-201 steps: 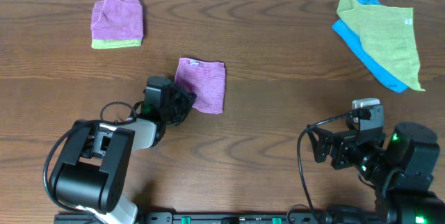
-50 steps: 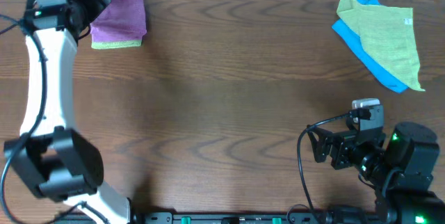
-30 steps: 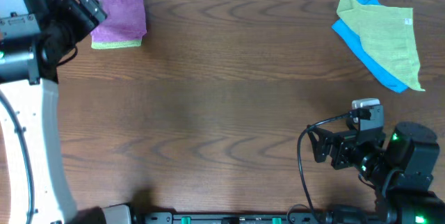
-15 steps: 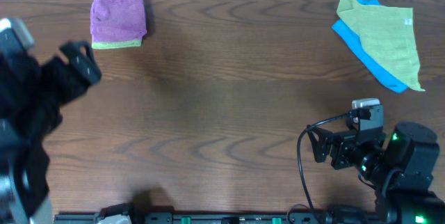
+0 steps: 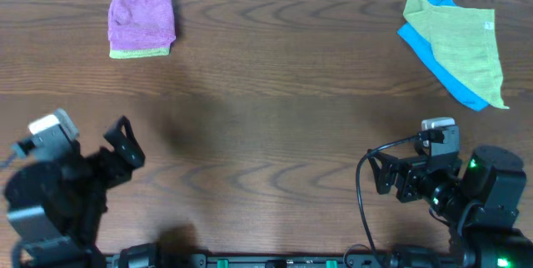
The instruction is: Fold the cloth
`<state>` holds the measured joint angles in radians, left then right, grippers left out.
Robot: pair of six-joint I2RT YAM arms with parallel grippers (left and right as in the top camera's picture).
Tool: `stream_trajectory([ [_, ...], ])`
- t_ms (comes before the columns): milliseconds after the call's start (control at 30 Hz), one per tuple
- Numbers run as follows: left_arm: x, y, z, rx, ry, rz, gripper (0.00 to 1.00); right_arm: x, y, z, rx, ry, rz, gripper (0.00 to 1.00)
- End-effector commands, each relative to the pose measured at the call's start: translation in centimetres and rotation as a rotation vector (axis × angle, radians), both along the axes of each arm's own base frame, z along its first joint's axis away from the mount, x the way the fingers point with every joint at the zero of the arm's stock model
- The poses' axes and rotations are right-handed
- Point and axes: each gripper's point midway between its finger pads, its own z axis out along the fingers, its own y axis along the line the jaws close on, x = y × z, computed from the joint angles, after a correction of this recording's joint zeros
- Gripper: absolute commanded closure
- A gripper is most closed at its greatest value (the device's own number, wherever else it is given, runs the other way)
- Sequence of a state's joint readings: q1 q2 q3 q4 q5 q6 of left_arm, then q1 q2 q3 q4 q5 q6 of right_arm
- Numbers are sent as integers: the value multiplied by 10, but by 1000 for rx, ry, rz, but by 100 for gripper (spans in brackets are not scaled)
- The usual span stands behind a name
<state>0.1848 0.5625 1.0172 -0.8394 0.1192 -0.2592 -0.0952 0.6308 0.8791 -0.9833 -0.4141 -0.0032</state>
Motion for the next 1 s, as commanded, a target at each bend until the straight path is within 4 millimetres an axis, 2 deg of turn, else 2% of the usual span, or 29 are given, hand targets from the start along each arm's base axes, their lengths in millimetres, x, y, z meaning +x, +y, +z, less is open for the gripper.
stream_trajectory([
  [0, -8, -1, -27, 59, -7, -21, 5, 0, -1, -2, 14, 11, -18, 1],
  [267, -24, -7, -99, 149, -14, -83, 5, 0, -1, -2, 14, 11, -18, 1],
  [467, -26, -10, -136, 200, 17, -129, 5, 0, -1, -2, 14, 11, -18, 1],
  [967, -25, -28, -177, 300, 87, -292, 5, 0, -1, -2, 14, 11, -18, 1],
])
